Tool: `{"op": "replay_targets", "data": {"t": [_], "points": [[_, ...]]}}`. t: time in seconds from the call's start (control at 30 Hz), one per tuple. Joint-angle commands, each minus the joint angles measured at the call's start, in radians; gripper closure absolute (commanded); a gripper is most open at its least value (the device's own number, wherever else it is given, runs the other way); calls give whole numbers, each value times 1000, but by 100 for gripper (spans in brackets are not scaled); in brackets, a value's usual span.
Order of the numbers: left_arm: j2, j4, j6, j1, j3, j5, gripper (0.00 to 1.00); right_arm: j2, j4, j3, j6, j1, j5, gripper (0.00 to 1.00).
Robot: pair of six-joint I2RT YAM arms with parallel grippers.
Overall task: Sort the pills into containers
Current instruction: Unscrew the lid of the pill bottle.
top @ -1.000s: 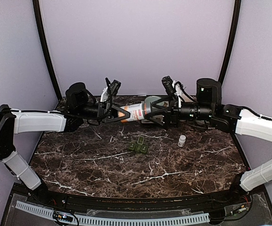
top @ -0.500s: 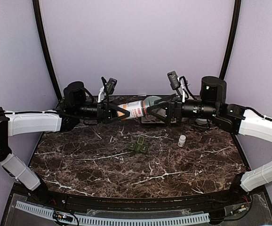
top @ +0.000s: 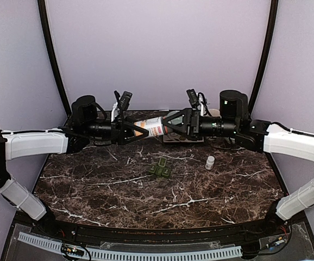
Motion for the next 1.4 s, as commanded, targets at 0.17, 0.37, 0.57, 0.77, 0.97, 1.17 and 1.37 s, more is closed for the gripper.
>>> {"op": "replay_targets", "data": {"t": [0.17, 0.37, 0.57, 0.77, 0.97, 1.17, 1.37], "points": [[-46, -28, 68, -15, -5, -22, 95, 31, 60, 63, 80, -7, -65, 43], [-46, -10, 42, -14, 2, -27, 95, 56, 30, 76, 32, -6, -115, 77], [-28, 44, -49, -10, 16, -3, 95, 6, -52, 69, -265, -1, -112, 84], [36, 248, -282, 11, 28, 102, 95, -125, -28, -55, -577, 9, -39, 85], [93, 384, -444, 11, 53, 182, 95, -183, -29, -118, -747, 36, 130, 82], [98, 360, -431, 11, 54, 194, 95, -166, -28, -114, -756, 44, 157, 57], [83, 273, -342, 11, 49, 182, 95, -166, -4, -99, -702, 43, 163, 16]]}}
